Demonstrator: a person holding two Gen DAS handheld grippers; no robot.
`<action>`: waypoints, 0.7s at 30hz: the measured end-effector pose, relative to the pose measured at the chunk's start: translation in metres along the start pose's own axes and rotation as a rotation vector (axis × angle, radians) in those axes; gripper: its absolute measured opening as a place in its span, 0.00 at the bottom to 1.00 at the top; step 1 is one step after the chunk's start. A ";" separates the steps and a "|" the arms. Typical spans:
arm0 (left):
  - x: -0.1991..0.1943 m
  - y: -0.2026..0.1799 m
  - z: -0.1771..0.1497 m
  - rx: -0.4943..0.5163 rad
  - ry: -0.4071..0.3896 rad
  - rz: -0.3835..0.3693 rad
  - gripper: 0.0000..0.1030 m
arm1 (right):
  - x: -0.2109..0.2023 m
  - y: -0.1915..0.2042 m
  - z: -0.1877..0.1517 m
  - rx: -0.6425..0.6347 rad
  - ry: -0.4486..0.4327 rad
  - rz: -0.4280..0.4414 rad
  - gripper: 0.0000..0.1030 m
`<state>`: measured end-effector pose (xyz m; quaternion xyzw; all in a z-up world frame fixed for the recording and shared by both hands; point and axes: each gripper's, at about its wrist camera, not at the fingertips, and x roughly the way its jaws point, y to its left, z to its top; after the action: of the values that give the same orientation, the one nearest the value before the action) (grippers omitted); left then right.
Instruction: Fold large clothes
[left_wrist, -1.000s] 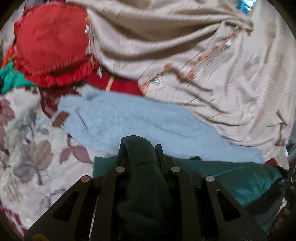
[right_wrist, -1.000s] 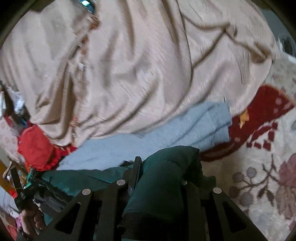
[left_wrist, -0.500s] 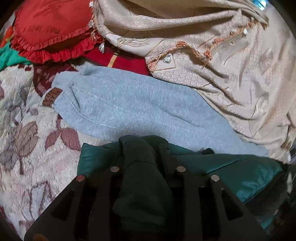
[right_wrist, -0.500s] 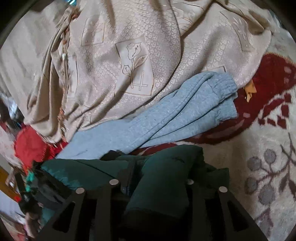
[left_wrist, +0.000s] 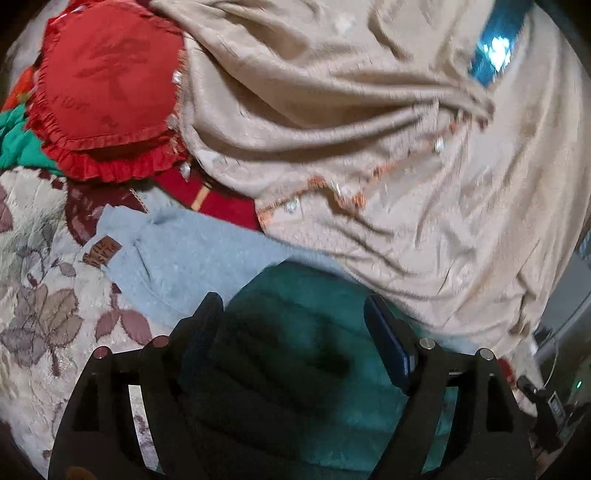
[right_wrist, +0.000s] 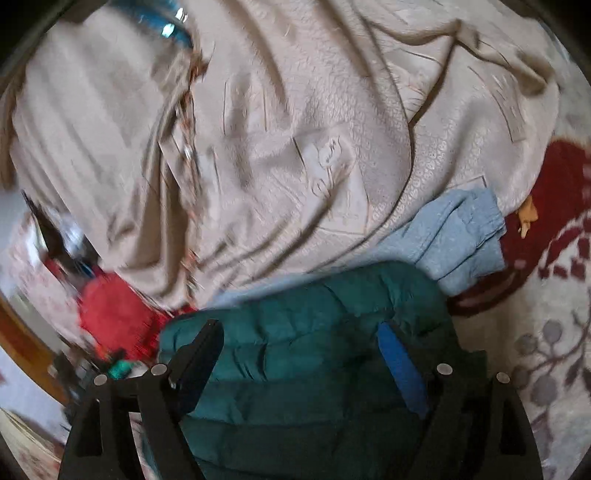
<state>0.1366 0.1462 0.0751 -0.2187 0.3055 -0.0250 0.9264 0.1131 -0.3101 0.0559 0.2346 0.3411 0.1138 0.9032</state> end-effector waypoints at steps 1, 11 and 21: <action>0.005 -0.004 0.000 0.013 0.016 0.006 0.77 | 0.008 0.006 0.003 -0.035 0.024 -0.028 0.81; 0.095 -0.040 -0.003 0.302 0.183 0.289 0.77 | 0.111 -0.004 0.007 -0.215 0.353 -0.287 0.82; 0.139 -0.011 -0.041 0.292 0.354 0.400 0.81 | 0.138 -0.046 0.000 -0.108 0.402 -0.269 0.95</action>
<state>0.2263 0.0950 -0.0267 -0.0109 0.4924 0.0767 0.8669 0.2171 -0.2995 -0.0451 0.1110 0.5356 0.0551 0.8354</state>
